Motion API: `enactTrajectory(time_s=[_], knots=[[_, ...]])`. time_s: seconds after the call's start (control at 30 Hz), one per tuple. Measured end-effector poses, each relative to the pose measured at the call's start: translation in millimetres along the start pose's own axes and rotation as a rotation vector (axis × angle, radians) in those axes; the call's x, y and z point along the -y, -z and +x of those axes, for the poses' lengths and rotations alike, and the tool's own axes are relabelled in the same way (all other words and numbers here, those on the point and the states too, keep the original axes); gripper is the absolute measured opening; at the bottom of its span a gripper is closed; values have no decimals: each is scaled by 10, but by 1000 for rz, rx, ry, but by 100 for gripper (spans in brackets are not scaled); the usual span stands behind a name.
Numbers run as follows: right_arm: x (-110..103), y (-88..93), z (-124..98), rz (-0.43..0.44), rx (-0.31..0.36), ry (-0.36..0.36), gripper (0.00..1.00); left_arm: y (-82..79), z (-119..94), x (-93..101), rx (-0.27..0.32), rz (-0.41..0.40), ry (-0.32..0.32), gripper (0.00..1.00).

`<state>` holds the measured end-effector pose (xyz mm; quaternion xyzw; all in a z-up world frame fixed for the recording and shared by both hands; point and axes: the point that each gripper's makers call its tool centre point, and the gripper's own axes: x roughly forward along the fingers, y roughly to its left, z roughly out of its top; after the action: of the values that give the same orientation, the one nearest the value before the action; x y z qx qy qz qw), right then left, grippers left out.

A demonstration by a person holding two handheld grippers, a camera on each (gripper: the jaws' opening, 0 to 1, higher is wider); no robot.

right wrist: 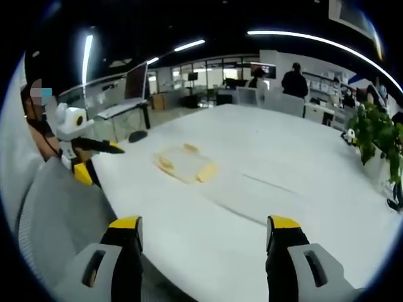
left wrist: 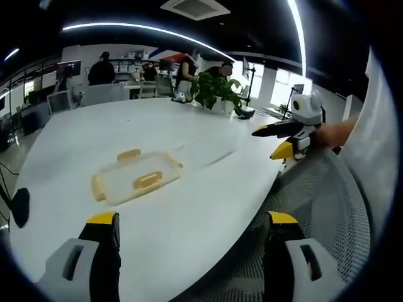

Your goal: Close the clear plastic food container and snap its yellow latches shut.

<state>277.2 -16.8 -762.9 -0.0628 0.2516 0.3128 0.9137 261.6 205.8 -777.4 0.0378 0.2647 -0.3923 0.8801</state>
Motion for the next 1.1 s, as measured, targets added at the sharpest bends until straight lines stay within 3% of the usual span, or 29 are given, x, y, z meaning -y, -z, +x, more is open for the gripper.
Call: enactTrajectory(time_s=[0.3, 0.63, 1.1], knots=[[-65, 25, 17, 1, -12, -35, 81, 46, 8, -1, -19, -3, -1, 96], [-38, -3, 1, 9, -4, -28, 80, 40, 18, 28, -25, 6, 15, 96], [-50, -22, 68, -95, -65, -68, 70, 8, 38, -28, -44, 19, 52, 93]])
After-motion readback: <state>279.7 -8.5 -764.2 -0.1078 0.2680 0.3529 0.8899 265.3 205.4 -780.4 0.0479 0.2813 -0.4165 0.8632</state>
